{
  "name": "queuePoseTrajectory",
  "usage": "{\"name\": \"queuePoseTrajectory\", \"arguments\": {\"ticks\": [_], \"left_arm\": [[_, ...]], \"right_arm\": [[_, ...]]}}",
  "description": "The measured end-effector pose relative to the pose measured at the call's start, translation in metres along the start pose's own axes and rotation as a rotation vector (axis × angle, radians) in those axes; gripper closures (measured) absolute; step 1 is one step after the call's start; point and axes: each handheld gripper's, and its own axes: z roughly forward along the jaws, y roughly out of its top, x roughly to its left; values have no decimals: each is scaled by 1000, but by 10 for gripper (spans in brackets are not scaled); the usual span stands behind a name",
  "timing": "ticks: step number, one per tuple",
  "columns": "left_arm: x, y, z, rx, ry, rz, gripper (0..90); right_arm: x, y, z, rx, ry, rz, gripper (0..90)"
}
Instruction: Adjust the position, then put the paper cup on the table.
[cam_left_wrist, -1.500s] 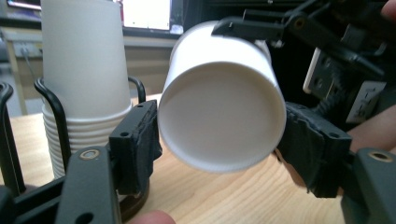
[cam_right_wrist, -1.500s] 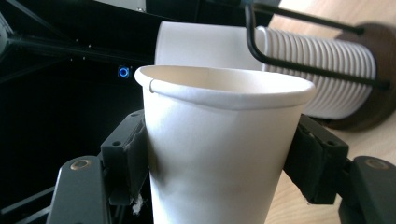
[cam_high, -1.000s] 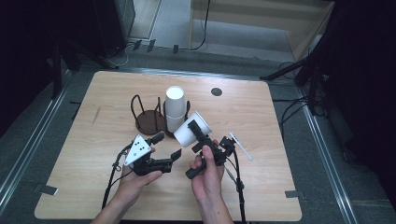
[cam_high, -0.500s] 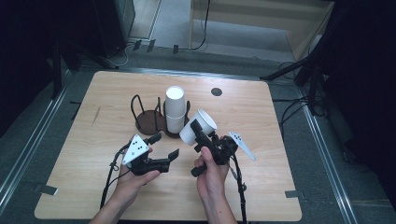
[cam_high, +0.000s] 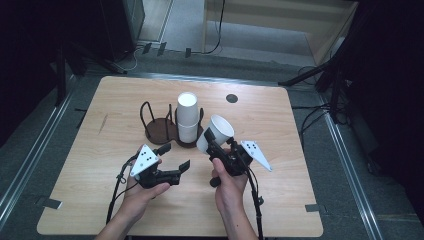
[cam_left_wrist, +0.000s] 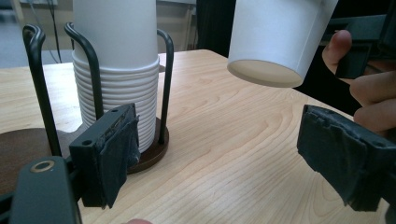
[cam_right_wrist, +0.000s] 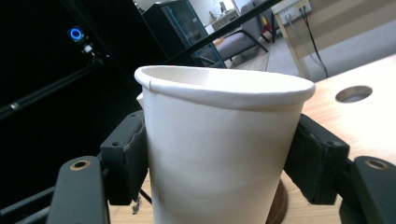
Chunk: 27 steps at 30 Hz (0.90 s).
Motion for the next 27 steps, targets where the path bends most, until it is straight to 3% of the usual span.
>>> {"name": "queuePoseTrajectory", "arguments": {"ticks": [12, 16, 21, 26, 27], "left_arm": [[1, -4, -5, -2, 12, -8, 130], [5, -7, -10, 0, 30, -22, 131], [15, -8, -17, 42, 23, -114, 112], [28, -9, -28, 37, 45, -152, 113], [33, -9, -31, 38, 28, -172, 117]], "right_arm": [[-2, 10, -6, -32, -32, -166, 294], [-6, 16, -6, -38, -32, -191, 294], [-12, 23, -6, -34, -35, -227, 293], [-21, 29, -4, -46, -53, -253, 302], [-22, 29, -4, -51, -54, -259, 305]]}}
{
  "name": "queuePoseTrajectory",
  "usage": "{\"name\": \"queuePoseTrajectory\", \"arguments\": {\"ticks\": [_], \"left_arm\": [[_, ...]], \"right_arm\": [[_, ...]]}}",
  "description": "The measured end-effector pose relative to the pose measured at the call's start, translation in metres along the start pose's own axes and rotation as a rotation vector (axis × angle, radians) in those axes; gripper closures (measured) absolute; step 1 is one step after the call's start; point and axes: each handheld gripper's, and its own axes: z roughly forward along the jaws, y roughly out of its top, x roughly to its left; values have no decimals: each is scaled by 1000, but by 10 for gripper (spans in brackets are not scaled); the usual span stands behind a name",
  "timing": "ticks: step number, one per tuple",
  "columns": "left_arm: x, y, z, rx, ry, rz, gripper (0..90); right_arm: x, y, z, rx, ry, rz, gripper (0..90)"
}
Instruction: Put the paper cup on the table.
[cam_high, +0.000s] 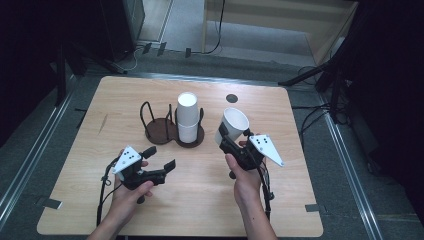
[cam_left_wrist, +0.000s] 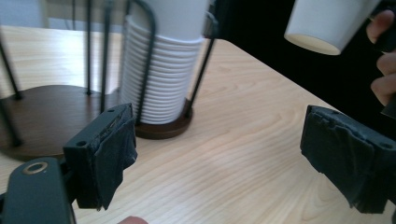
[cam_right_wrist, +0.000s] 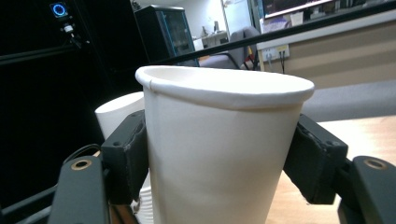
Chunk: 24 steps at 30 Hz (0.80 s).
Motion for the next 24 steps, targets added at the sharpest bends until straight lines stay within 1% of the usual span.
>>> {"name": "queuePoseTrajectory", "arguments": {"ticks": [1, 3, 4, 5, 7, 9, 13, 15, 17, 19, 21, 24], "left_arm": [[4, 0, -4, -8, -7, -14, 135], [11, -1, -10, -13, 4, -5, 139], [16, 0, -14, -7, -6, -7, 140], [18, -1, -16, -7, -4, -12, 140], [24, -2, -22, -1, 25, 4, 141], [31, -4, -27, 6, 36, 4, 140], [43, -8, -38, 1, 83, 0, 140], [49, -9, -44, -7, 99, -4, 140], [55, -10, -51, -13, 125, -2, 140], [62, -11, -57, -16, 141, -15, 140], [68, -12, -63, -24, 148, -30, 140], [76, -15, -71, -38, 180, -33, 140]], "right_arm": [[-2, 0, 0, -3, -7, -7, 307], [-6, 1, 2, -2, -35, -16, 307], [-8, 1, 2, -2, -49, -18, 307], [-10, 1, 3, -7, -62, -28, 306], [-13, 1, 5, -6, -78, -26, 304], [-18, 2, 6, -14, -93, -33, 303], [-27, 2, 10, -21, -116, -34, 305], [-31, 3, 12, -23, -117, -34, 309], [-35, 3, 13, -24, -119, -42, 313], [-39, 2, 15, -20, -124, -47, 315], [-42, 1, 18, -11, -132, -45, 315], [-47, -1, 20, -6, -134, -53, 317]]}}
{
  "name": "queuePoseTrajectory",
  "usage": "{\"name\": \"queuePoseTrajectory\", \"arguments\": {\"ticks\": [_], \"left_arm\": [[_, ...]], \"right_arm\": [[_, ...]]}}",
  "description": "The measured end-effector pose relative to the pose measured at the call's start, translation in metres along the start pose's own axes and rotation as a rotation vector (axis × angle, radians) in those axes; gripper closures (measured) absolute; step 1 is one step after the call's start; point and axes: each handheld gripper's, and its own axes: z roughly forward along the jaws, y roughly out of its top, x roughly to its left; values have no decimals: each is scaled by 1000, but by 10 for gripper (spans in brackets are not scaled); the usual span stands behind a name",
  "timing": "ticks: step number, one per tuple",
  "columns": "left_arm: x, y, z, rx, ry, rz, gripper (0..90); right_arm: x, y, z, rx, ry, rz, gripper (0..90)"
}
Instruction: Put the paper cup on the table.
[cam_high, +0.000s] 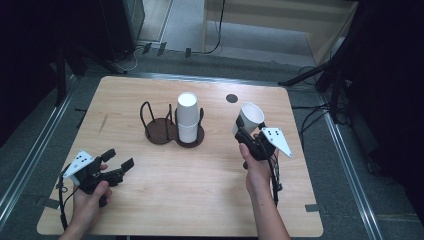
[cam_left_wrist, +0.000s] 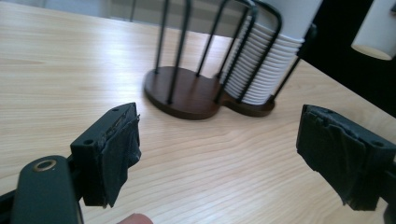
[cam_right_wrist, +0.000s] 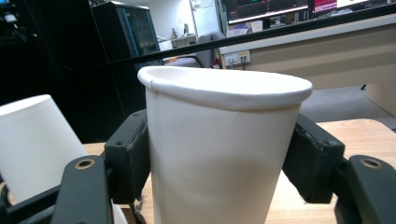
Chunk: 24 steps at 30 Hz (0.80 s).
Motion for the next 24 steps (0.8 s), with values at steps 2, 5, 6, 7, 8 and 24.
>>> {"name": "queuePoseTrajectory", "arguments": {"ticks": [2, 5, 6, 7, 8, 24], "left_arm": [[6, -1, -4, -5, 31, 5, 140], [14, -2, -10, -11, 75, 7, 140], [18, -3, -12, -5, 89, 13, 140], [21, -4, -14, -6, 102, 8, 140], [24, -4, -16, -8, 112, 0, 140], [47, -10, -21, -16, 205, 8, 140]], "right_arm": [[-3, -1, 3, -1, -1, -7, 319], [-9, -3, 7, 8, -12, -8, 317], [-11, -4, 9, 3, -17, -12, 317], [-13, -4, 11, -5, -27, -21, 317], [-15, -5, 13, -15, -35, -31, 317], [-44, -26, 53, 6, -70, -129, 327]]}}
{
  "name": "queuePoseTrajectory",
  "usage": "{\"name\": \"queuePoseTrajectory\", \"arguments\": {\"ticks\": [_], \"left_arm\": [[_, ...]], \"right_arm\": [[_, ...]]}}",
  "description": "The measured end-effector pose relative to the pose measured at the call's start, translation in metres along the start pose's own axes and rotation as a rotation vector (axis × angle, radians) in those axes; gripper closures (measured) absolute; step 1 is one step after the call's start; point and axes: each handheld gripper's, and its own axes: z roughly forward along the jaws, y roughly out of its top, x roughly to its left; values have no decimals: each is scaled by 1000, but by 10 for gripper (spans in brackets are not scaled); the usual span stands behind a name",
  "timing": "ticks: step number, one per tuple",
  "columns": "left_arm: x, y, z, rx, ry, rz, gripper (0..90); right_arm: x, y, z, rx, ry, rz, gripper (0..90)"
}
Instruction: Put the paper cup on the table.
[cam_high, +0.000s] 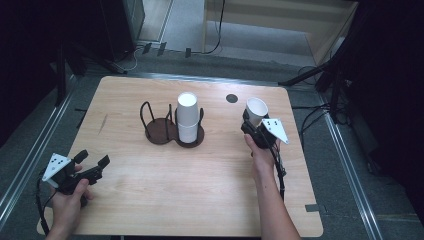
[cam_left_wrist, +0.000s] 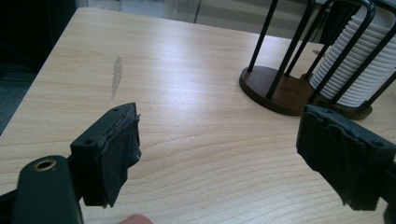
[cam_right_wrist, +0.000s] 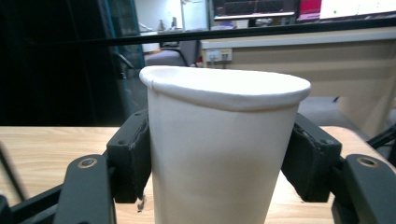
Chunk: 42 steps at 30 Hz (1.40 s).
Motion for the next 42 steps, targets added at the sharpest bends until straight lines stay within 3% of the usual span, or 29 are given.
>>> {"name": "queuePoseTrajectory", "arguments": {"ticks": [3, 9, 21, 27, 42], "left_arm": [[2, -2, 2, 11, 1, -4, 140], [8, -1, 1, 5, -6, -51, 140], [9, -1, 2, 11, -16, -61, 142], [9, -1, 2, 12, -18, -62, 143], [9, -1, 3, 21, -21, -62, 145]], "right_arm": [[-3, -4, 6, 22, -12, 12, 325], [-3, -8, 18, 43, 3, -18, 324], [-14, -15, 44, 82, -48, -36, 321], [-20, -20, 49, 105, -70, -11, 320], [-25, -30, 55, 158, -63, -17, 311]]}}
